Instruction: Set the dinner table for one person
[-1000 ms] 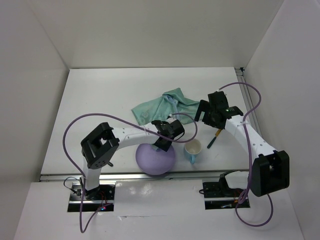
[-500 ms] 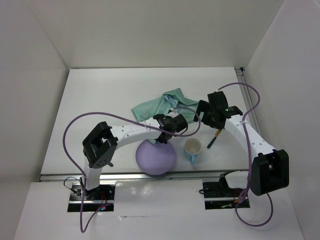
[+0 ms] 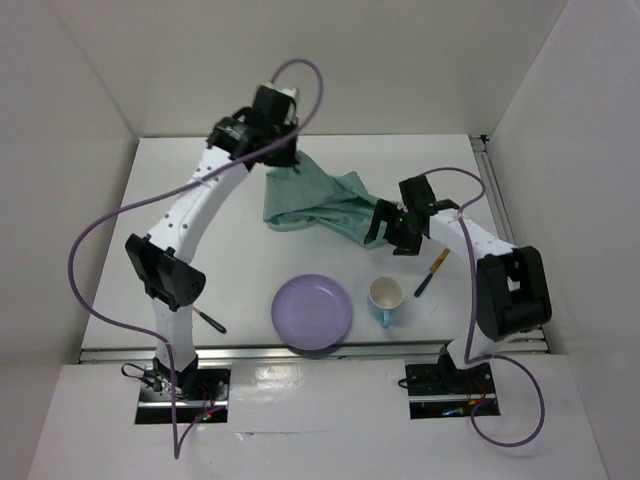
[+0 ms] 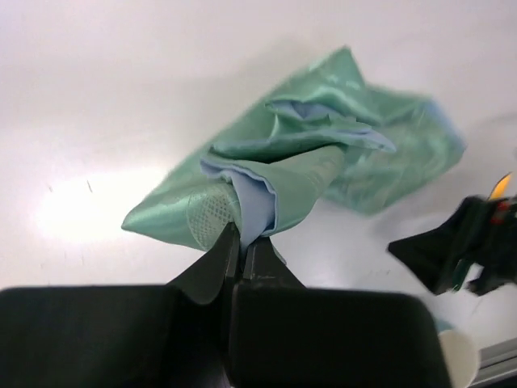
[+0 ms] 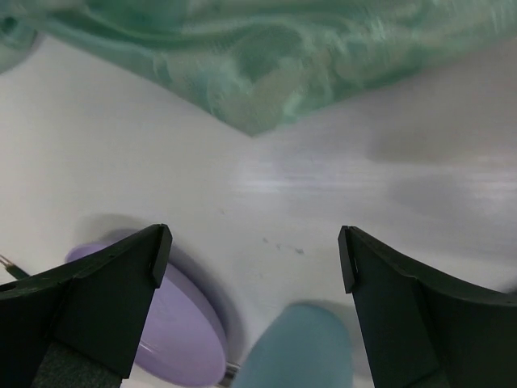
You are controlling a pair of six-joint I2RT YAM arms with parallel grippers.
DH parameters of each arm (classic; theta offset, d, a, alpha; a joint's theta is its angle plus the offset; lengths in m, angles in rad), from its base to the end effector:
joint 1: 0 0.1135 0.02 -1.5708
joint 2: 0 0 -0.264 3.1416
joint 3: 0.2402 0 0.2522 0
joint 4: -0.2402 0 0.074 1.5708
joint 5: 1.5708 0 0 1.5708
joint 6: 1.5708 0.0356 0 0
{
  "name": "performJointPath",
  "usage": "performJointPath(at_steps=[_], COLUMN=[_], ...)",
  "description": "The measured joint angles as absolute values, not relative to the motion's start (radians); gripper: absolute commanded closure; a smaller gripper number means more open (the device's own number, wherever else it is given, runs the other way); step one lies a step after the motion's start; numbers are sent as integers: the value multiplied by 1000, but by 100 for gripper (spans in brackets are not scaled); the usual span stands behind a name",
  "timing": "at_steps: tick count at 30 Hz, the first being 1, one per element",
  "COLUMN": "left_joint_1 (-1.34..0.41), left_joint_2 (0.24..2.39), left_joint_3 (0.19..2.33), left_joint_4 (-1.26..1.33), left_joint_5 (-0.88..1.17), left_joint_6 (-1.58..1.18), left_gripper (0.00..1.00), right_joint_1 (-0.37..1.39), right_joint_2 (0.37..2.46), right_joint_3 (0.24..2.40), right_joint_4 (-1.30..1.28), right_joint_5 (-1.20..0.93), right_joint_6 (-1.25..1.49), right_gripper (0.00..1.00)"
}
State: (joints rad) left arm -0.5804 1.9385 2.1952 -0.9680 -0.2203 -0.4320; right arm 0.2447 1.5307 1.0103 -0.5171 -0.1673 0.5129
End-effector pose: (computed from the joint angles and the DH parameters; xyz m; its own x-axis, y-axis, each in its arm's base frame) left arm 0.3546 -0.2232 0.4091 -0.6618 -0.0546 -0.7476 0.1317 0.9734 -0.1876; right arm 0.2967 0.0802 0.2136 -0.8855 0.2776 -0.3726 0.1303 0.9181 0.3744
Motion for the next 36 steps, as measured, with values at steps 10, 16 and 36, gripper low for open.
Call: performJointPath(at_steps=[10,16,36], left_joint_1=[-256,-217,-53], left_joint_2=[2006,2026,1895], left_joint_3=[2295,2295,2140], left_joint_4=[-888,-860,-836], left_joint_5=[191,300,540], left_joint_6=[-479,-504,-505], left_gripper=[100,100,100], right_joint_1=[245,244,225], right_joint_2=[1869,1957,1880], right_joint_3=[1250,1322,1729], right_joint_4=[-491,-461,-525], right_joint_5=[-182,-172,108], right_joint_6=[574,668,589], right_gripper=[3,16,100])
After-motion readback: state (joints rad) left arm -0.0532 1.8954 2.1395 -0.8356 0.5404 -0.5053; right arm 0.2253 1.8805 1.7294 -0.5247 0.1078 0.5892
